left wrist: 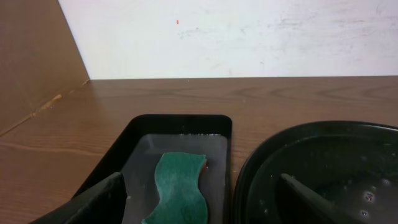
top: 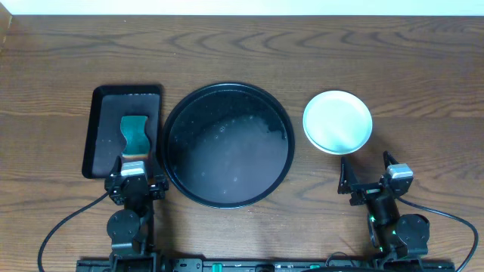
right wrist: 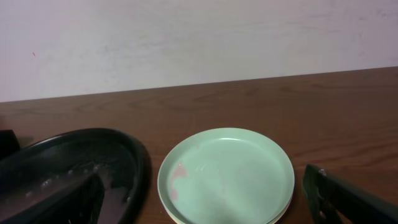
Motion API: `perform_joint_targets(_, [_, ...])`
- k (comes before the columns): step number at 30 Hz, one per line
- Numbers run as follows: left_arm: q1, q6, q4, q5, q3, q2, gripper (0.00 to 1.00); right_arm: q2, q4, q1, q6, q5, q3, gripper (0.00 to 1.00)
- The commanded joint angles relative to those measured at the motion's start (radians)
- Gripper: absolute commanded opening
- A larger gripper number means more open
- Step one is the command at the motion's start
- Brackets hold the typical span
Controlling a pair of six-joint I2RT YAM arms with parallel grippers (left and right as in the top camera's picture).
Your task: Clean dirty plates on tray and stack at the side
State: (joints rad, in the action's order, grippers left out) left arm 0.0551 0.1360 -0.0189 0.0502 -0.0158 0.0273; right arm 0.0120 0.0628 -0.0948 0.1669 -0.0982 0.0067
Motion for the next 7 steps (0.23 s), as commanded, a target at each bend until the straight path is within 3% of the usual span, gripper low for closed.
perform_joint_targets(1, [0.000, 0.017, -0.050, 0.010, 0.012, 0.004, 0.77, 0.000, 0.002, -0.006, -0.007, -0.008, -0.001, 0.99])
perform_joint_targets(7, [0.000, 0.017, -0.050, 0.010, 0.012, 0.004, 0.77, 0.000, 0.002, -0.006, -0.007, -0.008, -0.001, 0.99])
